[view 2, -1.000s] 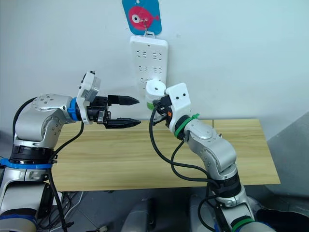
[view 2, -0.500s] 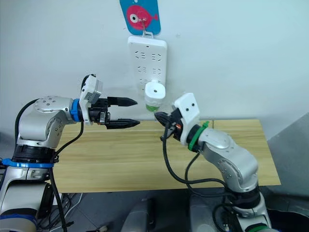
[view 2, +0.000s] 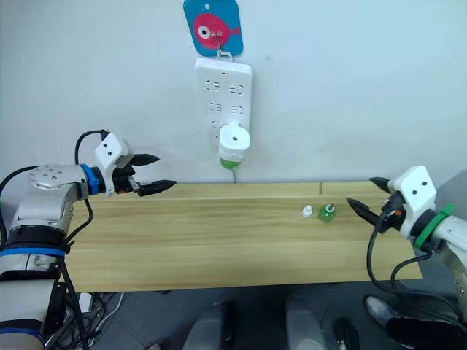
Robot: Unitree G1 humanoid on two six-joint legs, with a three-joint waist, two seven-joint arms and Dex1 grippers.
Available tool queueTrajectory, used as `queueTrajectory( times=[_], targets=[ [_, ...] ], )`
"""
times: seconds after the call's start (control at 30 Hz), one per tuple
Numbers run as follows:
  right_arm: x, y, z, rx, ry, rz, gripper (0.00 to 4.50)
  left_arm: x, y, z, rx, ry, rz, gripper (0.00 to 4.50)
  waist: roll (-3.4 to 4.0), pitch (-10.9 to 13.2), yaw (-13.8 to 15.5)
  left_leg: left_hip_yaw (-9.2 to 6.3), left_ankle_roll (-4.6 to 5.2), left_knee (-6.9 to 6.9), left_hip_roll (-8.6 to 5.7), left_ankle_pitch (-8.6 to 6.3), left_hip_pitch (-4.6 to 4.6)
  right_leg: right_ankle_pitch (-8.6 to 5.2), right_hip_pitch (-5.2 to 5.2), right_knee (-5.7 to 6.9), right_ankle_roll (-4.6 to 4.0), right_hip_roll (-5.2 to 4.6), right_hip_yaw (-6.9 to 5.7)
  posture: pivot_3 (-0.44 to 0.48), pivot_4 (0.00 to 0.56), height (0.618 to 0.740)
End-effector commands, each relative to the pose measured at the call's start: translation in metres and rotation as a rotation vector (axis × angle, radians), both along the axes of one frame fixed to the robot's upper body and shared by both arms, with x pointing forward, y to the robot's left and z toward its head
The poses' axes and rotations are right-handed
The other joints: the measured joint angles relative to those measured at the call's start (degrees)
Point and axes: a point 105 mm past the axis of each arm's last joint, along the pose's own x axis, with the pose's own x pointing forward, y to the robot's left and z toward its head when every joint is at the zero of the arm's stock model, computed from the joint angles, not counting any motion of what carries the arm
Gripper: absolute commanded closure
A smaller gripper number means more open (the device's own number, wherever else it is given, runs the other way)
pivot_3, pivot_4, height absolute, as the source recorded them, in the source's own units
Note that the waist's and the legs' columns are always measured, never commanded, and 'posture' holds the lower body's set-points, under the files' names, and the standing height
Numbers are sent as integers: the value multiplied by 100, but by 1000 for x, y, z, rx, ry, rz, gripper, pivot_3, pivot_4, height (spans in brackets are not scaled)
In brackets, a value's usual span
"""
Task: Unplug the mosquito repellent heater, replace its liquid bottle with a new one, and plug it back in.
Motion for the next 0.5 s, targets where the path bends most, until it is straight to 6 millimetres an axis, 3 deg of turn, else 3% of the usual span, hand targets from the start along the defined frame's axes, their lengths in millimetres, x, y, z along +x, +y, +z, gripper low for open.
queueTrajectory(
  times=[0.03,0.3,0.4,0.5],
  targets=[
    [0,-3,6,-3,-52,2,28,-2,9,8,7,-52,19,0,-1,-27,5,0,-1,1,0,0,0,0,0,2,0,0,0,-35,147,740],
    [7,-5,-1,33,-47,-10,28,-4,13,15,-34,-92,54,0,-7,-146,45,1,-1,2,0,1,0,0,3,3,0,-4,2,-13,142,740],
    [12,-9,-5,49,-76,-53,28,8,27,33,-166,-241,240,0,-15,-178,76,-2,-1,4,2,1,1,0,3,8,0,-4,1,-2,140,740],
    [19,-12,-13,82,-123,-123,28,2,40,24,-229,-344,408,0,-18,-236,83,0,0,5,5,0,4,0,1,13,0,-7,4,17,144,740]
  ],
)
